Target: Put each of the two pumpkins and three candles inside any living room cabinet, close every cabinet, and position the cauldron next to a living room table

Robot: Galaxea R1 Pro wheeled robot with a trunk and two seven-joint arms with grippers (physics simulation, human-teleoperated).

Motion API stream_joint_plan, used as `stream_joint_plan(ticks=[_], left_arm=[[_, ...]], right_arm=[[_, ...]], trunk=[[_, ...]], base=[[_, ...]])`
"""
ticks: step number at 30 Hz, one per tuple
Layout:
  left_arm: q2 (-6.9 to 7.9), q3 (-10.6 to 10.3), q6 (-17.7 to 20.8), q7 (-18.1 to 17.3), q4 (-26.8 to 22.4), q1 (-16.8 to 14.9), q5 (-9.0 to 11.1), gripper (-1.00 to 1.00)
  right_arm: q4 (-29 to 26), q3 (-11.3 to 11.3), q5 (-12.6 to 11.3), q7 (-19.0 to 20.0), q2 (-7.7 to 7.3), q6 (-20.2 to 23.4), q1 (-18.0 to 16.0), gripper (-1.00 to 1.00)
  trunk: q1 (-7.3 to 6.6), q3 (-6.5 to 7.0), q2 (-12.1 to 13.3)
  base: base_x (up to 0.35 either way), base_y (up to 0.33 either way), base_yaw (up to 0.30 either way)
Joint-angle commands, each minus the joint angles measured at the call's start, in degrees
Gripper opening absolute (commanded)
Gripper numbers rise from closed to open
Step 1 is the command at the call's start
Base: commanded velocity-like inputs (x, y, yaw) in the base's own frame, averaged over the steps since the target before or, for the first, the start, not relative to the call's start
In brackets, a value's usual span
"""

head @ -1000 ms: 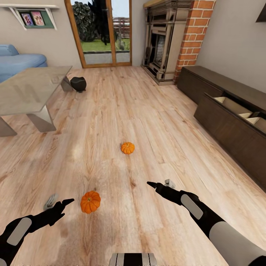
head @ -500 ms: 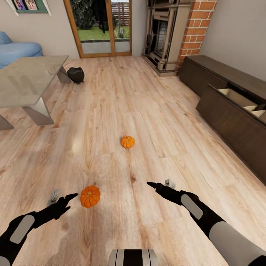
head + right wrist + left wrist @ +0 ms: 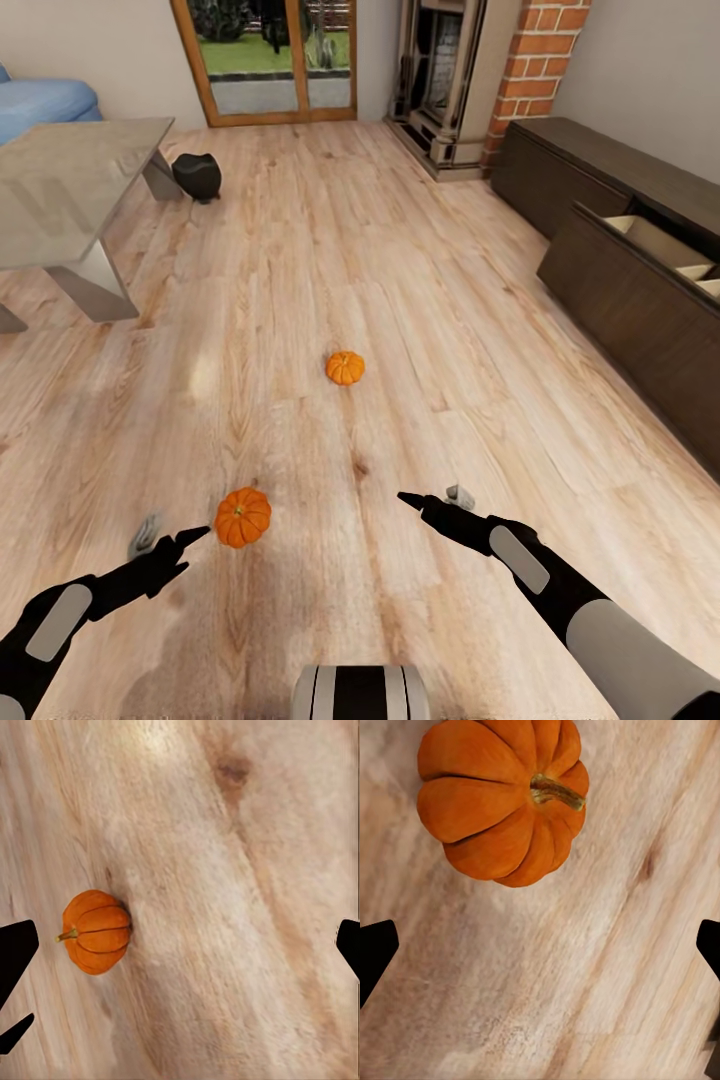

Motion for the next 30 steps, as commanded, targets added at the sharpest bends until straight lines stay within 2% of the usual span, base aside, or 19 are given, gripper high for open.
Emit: stream_joint_plan(ticks=[1,8,30], left_arm=[[0.04,0.2,0.3,0.0,0.0,0.0,0.1,1.00],[0.01,0.3,-1.7,0.5,-0.1,0.0,0.1,1.00],[-0.30,0.3,-2.0,0.6,-0.1,0.0,0.1,1.00]], right_arm=[[0.0,0.2,-0.4,0.1,-0.06,0.1,0.0,1.00],[0.0,0.2,-0.3,0.0,-0.06,-0.1,0.0,1.00],[0.0,0.2,-0.2,0.1,-0.06,-0.1,0.0,1.00]], trunk=[[0.01,-0.26,0.0],[0.19,-1.82,-0.1],[0.76,-6.69,-0.4]], base=[[0.000,0.000,0.000],[0.000,0.000,0.000],[0.000,0.000,0.000]])
